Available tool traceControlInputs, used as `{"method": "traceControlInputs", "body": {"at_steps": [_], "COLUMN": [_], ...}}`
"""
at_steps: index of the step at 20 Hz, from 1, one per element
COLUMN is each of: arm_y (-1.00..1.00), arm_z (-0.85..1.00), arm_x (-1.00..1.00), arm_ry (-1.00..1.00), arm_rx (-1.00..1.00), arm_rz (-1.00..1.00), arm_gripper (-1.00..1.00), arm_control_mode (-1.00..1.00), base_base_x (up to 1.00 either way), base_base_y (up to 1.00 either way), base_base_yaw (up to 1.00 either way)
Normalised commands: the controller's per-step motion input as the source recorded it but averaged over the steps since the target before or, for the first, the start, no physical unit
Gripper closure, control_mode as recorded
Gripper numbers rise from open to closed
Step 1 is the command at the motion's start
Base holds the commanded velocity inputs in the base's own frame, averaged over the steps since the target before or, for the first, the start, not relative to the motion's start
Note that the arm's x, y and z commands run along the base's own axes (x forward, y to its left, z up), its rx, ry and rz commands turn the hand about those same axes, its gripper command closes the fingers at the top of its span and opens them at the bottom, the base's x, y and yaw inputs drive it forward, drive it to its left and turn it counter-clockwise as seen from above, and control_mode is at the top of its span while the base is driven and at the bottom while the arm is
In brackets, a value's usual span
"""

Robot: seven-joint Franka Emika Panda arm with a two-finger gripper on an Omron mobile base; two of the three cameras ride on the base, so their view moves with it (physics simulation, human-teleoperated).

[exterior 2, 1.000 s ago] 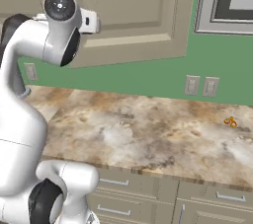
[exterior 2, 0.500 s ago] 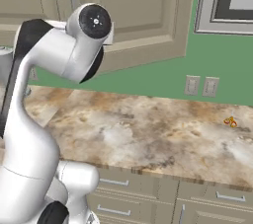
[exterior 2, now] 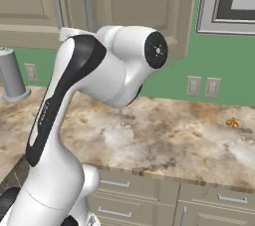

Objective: Open the cabinet. Pick the soap dispenser and place it next to the sink. Then close the cabinet.

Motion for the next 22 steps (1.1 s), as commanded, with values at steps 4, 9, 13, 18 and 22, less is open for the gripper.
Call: {"method": "traceControlInputs", "body": {"at_steps": [4,9,13,18,22], "arm_y": [-0.54,-0.39,-0.11,-0.01,0.0], "arm_z": [0.15,0.13,0.0,-0.09,-0.15], "arm_x": [-0.53,-0.23,-0.01,-0.19,-0.48], "arm_ry": [0.02,0.16,0.2,0.06,0.0], "arm_rx": [0.21,0.21,0.22,0.07,0.0], "arm_rz": [0.2,0.22,0.26,0.22,0.18], "arm_gripper": [1.0,1.0,-1.0,-1.0,-1.0], "arm_control_mode": [-1.0,-1.0,-1.0,-1.0,-1.0], "base_base_x": [0.0,0.0,0.0,0.0,0.0], "base_base_y": [0.0,0.0,0.0,0.0,0.0], "base_base_yaw": [0.0,0.0,0.0,0.0,0.0]}}
